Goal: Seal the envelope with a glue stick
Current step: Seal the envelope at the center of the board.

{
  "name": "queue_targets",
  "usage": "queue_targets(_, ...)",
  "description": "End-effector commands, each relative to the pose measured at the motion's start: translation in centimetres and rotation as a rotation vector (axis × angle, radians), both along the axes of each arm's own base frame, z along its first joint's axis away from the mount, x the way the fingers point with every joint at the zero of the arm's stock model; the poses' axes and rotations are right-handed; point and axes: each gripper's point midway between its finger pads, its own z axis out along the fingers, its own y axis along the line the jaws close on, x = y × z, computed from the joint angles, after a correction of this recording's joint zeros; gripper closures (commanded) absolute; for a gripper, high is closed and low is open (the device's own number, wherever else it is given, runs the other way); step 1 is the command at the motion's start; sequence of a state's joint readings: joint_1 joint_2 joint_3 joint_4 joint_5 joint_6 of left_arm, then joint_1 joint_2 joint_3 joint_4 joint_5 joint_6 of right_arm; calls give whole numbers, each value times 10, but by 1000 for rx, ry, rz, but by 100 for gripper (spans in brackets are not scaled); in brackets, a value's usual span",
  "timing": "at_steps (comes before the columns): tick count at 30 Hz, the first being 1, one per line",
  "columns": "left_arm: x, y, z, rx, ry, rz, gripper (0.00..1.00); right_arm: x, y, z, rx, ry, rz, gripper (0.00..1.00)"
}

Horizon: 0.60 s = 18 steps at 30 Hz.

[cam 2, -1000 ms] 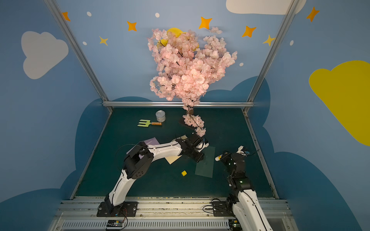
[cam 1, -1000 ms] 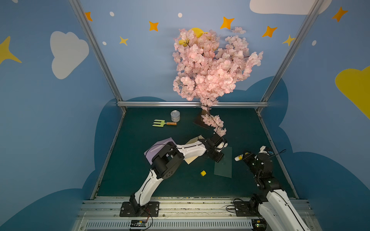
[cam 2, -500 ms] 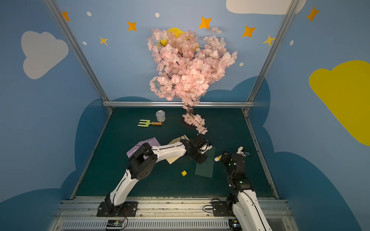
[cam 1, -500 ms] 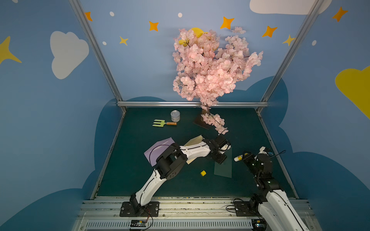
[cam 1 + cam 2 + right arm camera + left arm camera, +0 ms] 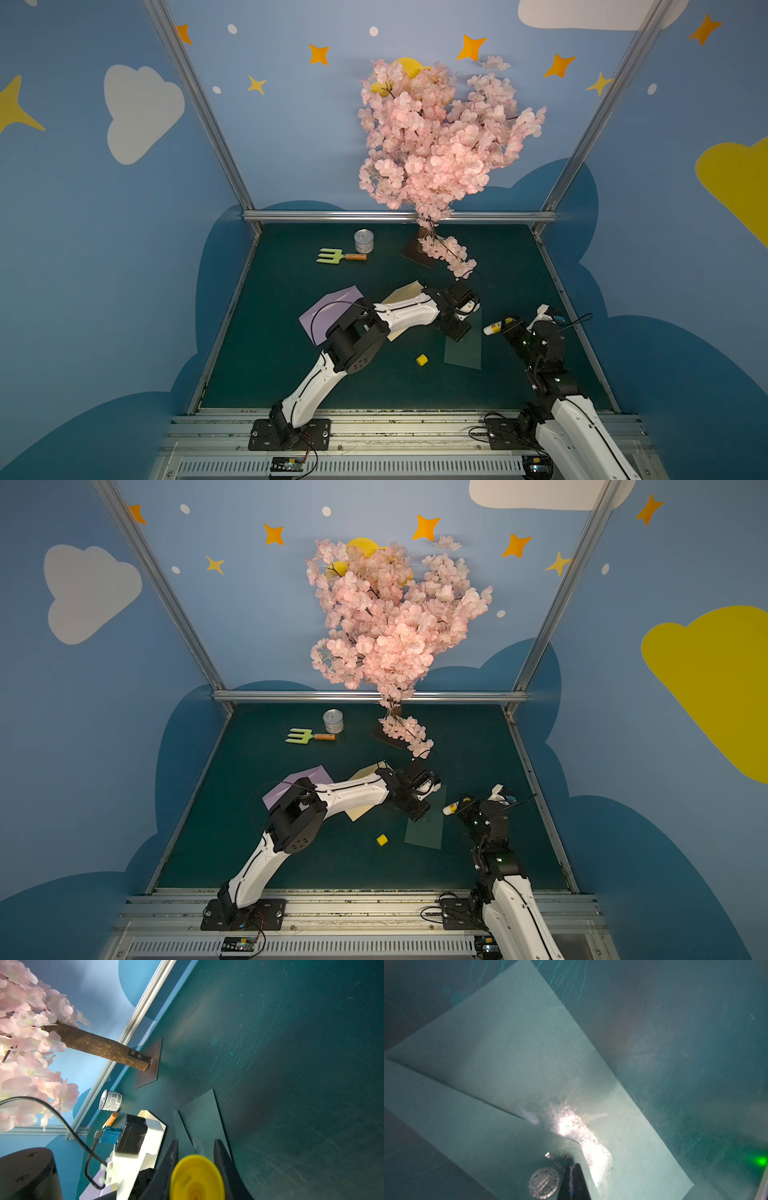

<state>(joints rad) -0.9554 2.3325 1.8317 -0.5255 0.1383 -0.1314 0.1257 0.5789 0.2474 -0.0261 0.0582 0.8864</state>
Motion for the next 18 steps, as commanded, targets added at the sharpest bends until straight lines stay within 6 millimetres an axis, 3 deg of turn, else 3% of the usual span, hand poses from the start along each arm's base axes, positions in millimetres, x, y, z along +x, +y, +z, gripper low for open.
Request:
queue_targets(1, 3, 24, -16, 88, 47, 27, 97, 3, 1, 9, -1, -41, 13, 100)
queue_targets(11, 17, 14, -2, 46, 19, 27, 97, 3, 1, 7, 1, -35, 10, 100)
queue_targets(18, 19, 4, -5, 30, 35, 13, 97, 2, 1, 1, -1, -20, 10, 100)
